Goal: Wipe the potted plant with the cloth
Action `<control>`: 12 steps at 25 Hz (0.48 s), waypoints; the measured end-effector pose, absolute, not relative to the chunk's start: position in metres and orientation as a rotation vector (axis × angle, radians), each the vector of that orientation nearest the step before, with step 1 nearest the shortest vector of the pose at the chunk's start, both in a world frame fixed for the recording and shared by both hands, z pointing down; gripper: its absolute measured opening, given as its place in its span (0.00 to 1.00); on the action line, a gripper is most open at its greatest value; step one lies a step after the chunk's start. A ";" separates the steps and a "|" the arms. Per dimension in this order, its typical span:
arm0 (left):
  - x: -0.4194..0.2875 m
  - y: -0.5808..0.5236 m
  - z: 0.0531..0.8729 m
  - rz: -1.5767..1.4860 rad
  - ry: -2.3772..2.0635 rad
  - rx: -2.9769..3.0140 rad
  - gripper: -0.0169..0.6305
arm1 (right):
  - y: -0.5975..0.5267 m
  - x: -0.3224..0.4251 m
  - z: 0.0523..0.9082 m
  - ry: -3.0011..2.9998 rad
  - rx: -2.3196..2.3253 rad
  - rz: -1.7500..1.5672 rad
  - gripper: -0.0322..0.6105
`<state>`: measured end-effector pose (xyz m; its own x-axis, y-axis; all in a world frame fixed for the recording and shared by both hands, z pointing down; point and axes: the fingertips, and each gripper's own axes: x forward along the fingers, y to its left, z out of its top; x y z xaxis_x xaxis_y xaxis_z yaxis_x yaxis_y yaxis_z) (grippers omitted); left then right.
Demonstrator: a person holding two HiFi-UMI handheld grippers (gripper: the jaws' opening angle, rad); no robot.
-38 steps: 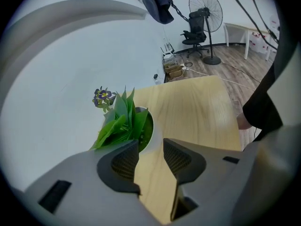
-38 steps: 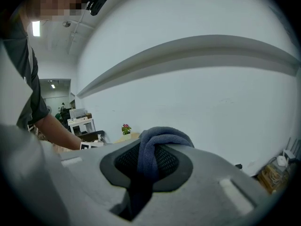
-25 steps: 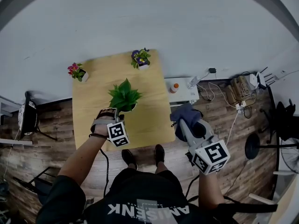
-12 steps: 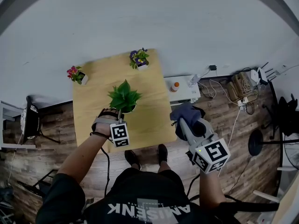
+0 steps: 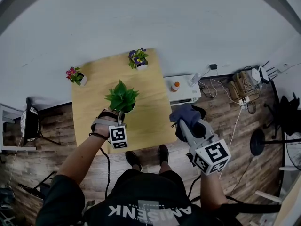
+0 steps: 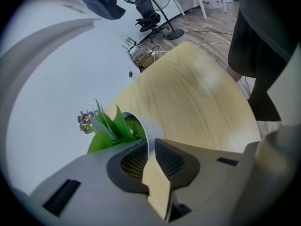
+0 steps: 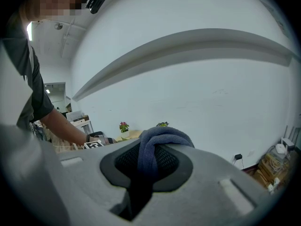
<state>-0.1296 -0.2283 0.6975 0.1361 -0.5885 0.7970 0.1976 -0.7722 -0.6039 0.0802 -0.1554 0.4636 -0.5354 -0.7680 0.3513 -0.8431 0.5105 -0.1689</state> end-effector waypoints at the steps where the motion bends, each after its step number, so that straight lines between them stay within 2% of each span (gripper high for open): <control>1: -0.129 -0.229 0.698 -1.705 0.372 -1.825 0.10 | -0.155 0.080 0.464 -2.520 1.370 0.475 0.13; 12: -0.139 -0.224 0.701 -1.786 0.324 -1.890 0.06 | -0.153 0.078 0.467 -2.524 1.369 0.494 0.13</control>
